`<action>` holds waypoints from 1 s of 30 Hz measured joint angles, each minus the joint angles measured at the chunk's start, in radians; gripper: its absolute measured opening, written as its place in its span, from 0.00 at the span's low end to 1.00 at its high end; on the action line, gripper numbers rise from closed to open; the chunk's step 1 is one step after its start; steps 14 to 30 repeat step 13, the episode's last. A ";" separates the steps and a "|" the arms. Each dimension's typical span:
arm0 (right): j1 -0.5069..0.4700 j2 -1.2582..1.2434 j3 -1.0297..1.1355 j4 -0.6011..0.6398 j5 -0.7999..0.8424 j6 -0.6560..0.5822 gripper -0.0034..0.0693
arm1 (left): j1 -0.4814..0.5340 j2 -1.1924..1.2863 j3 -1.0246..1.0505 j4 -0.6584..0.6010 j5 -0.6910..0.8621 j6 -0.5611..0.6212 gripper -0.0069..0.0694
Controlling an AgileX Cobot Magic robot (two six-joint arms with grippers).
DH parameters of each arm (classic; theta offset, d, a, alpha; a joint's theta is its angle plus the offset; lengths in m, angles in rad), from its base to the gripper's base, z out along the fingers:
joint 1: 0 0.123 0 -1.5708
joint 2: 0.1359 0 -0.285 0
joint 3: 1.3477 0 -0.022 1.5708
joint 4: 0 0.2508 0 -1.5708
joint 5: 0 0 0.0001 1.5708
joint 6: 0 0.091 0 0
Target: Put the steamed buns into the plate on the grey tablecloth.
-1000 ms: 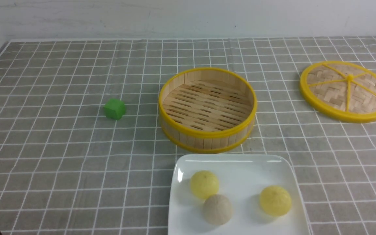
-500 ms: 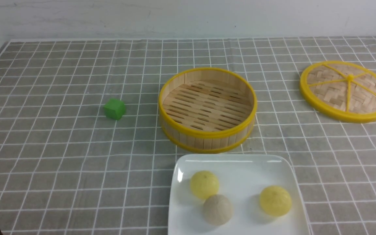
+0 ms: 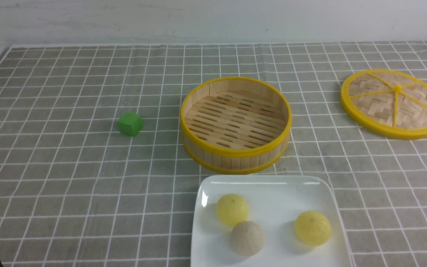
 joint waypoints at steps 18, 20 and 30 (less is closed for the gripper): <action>0.000 0.000 0.000 -0.001 0.000 0.001 0.36 | 0.000 0.000 0.000 0.001 0.000 0.000 0.27; 0.000 0.000 0.000 -0.001 0.000 0.001 0.36 | 0.000 0.000 0.000 0.001 0.000 0.000 0.27; 0.000 0.000 0.000 -0.001 0.000 0.001 0.36 | 0.000 0.000 0.000 0.001 0.000 0.000 0.27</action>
